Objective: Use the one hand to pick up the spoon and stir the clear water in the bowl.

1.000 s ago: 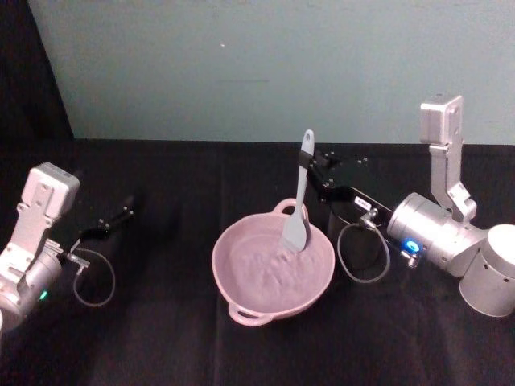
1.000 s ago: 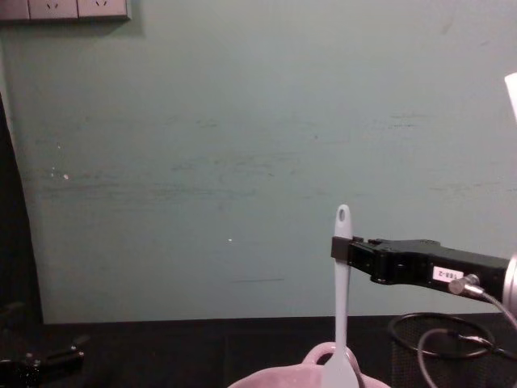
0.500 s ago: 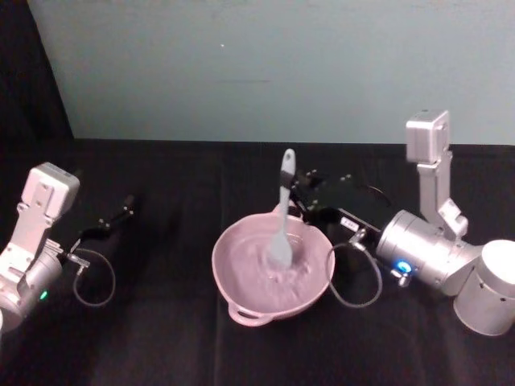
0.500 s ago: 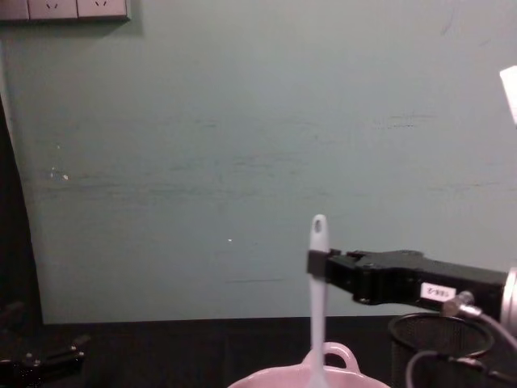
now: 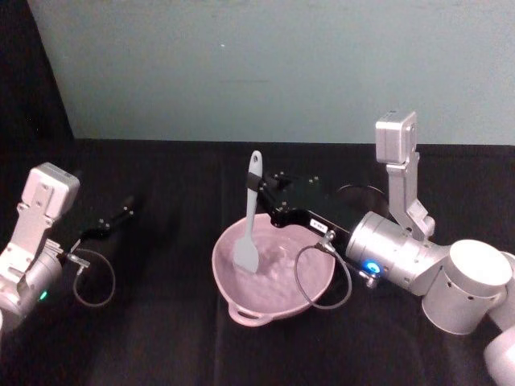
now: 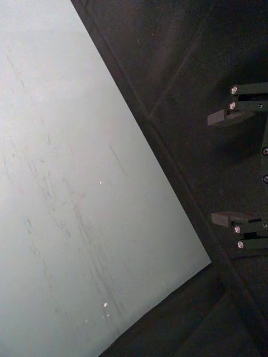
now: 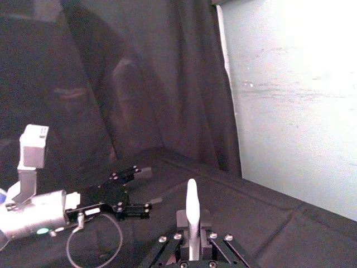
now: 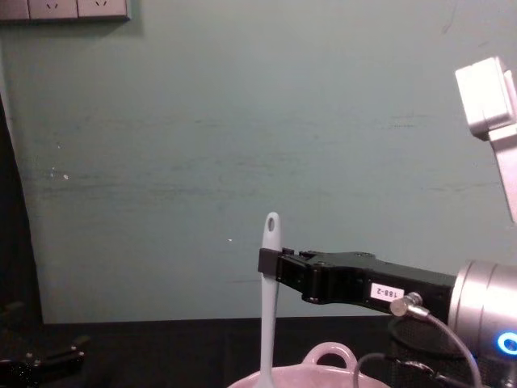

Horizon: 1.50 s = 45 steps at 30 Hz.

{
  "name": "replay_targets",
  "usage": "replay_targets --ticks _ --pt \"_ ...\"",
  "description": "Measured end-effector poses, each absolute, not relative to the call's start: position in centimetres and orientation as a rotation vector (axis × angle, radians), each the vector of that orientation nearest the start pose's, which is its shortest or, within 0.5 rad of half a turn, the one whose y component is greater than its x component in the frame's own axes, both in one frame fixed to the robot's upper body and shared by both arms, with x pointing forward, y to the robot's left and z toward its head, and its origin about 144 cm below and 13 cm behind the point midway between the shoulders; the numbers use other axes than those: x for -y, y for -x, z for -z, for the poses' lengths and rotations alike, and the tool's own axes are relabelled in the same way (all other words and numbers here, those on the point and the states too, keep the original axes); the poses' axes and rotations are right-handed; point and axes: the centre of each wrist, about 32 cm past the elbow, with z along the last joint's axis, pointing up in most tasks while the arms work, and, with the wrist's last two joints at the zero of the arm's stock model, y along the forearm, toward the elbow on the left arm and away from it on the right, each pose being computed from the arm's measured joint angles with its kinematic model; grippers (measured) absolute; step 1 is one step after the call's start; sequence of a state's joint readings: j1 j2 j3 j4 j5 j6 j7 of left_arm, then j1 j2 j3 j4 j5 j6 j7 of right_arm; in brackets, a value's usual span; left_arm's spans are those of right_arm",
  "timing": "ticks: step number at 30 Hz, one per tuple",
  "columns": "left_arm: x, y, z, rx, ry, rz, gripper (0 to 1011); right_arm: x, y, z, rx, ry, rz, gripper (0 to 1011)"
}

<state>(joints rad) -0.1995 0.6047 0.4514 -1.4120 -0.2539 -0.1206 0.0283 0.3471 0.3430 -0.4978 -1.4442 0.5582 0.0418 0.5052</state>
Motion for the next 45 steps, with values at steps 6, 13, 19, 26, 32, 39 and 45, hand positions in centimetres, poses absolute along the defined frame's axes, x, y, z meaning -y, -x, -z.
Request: replay_targets --ticks 6,13,19,26,32,39,45 --pt "-31.0 -48.9 -114.0 0.285 -0.304 -1.248 1005 19.4 -53.5 -118.7 -0.079 -0.078 0.671 110" --pt "-31.0 -48.9 -114.0 0.285 -0.304 -1.248 1005 20.8 -54.4 -118.8 -0.068 -0.072 0.753 110" --pt "-31.0 -48.9 -114.0 0.285 -0.304 -1.248 1005 22.5 -54.3 -119.1 -0.047 -0.063 0.808 110" --pt "-31.0 -48.9 -114.0 0.285 -0.304 -1.248 1005 23.8 -53.7 -119.2 -0.046 -0.048 0.826 110" --pt "-31.0 -48.9 -114.0 0.285 -0.304 -1.248 1005 23.9 -52.9 -119.3 -0.047 -0.035 0.806 110" --pt "-31.0 -48.9 -114.0 0.285 -0.304 -1.248 1005 22.5 -51.7 -119.4 -0.046 -0.029 0.732 110" --pt "-31.0 -48.9 -114.0 0.285 -0.304 -1.248 1005 20.7 -51.0 -119.2 -0.061 -0.046 0.669 110"
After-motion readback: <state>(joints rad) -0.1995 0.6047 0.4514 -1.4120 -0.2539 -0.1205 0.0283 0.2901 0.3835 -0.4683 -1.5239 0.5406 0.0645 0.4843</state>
